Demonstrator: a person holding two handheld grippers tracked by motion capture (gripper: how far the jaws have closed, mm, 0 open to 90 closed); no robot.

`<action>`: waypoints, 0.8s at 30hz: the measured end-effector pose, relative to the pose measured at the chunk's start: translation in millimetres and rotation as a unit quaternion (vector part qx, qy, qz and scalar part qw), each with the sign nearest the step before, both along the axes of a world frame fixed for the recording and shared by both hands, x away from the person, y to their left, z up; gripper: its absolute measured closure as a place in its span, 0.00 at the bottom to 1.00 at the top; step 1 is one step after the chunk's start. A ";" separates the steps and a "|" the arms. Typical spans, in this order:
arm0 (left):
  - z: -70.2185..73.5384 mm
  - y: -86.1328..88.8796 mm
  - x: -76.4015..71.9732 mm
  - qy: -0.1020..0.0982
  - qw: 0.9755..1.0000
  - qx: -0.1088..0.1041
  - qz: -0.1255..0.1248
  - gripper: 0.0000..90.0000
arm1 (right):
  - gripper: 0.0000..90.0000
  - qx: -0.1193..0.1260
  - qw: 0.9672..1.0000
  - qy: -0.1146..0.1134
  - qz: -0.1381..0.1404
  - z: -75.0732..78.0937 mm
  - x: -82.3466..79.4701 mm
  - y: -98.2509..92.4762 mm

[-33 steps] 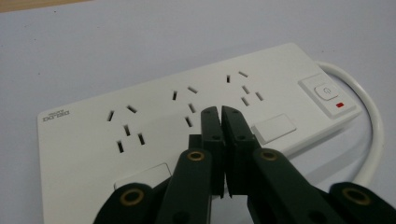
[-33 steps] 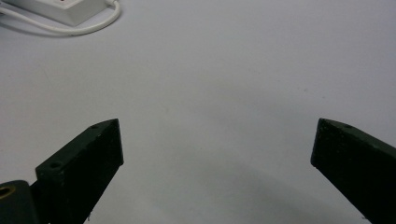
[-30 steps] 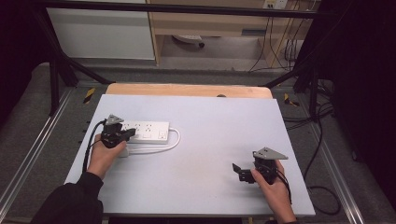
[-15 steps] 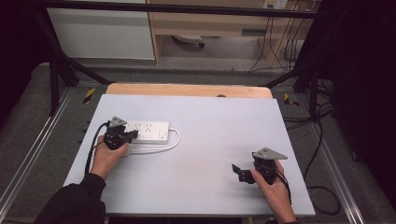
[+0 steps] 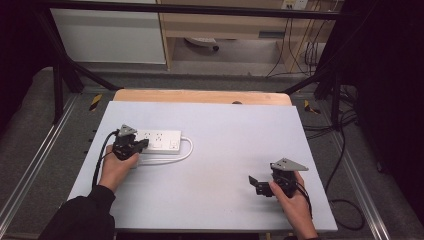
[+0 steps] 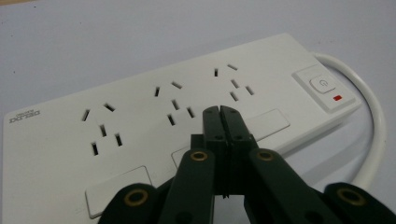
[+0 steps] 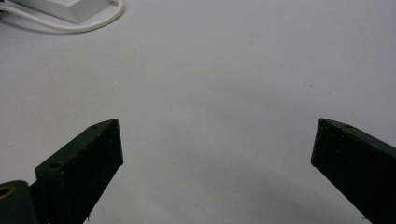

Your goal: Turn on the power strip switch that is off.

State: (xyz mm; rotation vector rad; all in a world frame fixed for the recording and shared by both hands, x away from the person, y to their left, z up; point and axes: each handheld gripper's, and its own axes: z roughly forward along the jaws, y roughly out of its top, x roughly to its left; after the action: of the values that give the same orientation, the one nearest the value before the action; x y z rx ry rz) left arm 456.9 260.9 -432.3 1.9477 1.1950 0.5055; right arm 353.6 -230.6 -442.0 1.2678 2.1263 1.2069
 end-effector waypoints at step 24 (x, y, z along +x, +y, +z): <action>-0.6 0.4 0.8 0.002 1.000 -0.006 0.002 1.00 | 0.03 0.000 1.000 -0.001 0.001 0.6 -0.4 -0.7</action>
State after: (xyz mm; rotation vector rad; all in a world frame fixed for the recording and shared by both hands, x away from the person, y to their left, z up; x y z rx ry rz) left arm 457.7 261.4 -432.9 1.9367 1.2022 0.4955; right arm 353.2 -231.3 -441.3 1.2652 2.1260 1.2082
